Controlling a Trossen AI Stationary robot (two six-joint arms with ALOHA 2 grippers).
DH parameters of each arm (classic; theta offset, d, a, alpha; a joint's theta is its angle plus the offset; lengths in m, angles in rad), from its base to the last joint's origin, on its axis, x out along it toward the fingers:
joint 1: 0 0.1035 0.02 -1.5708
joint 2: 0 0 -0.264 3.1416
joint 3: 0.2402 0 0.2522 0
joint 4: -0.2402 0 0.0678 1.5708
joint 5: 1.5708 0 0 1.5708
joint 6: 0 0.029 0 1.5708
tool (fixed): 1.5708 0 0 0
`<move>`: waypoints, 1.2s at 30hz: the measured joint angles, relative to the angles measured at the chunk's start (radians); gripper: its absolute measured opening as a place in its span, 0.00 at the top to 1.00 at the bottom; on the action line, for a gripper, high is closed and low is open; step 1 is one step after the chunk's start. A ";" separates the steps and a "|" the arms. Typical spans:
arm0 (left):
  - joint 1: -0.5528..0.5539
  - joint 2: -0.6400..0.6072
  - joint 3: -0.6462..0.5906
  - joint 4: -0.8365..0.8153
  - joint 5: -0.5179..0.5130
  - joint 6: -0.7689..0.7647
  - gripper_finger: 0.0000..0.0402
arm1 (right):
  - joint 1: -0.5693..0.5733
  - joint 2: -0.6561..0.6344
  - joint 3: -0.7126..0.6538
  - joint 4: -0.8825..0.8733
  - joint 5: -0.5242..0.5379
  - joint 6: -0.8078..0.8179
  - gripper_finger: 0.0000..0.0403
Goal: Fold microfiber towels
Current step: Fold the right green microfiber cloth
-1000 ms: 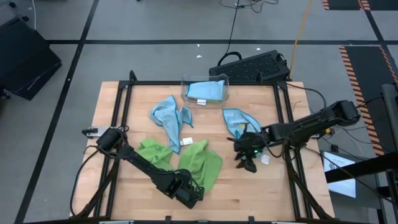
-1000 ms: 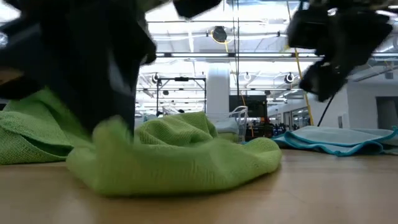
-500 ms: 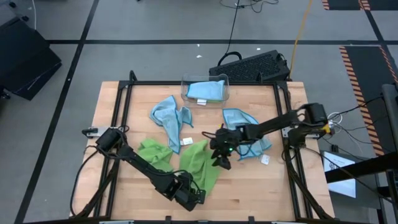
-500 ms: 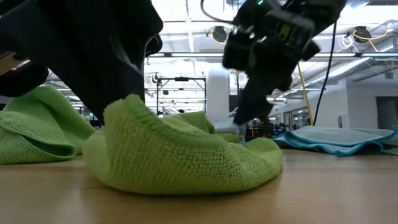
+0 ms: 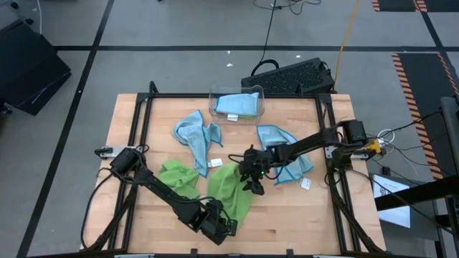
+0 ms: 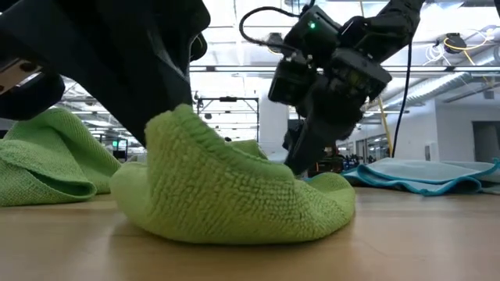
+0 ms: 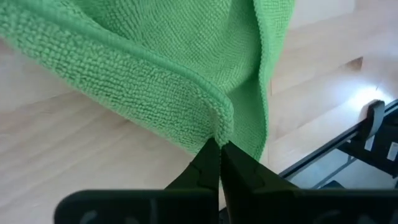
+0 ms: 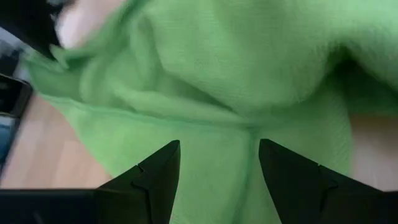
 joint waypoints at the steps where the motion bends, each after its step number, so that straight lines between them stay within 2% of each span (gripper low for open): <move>1: 0.000 0.000 0.000 -0.001 0.000 0.002 0.99 | 0.000 0.005 -0.001 -0.006 0.005 0.000 0.48; 11: 0.000 0.000 0.000 0.000 -0.001 0.029 0.99 | 0.011 0.040 0.000 0.016 0.007 0.033 0.50; 30: 0.001 0.000 0.000 -0.003 -0.001 0.049 0.99 | 0.045 0.041 -0.001 0.037 -0.012 0.024 0.97; 36: 0.001 -0.003 0.000 0.002 0.000 0.048 0.99 | 0.045 0.018 -0.002 0.014 -0.030 0.042 0.99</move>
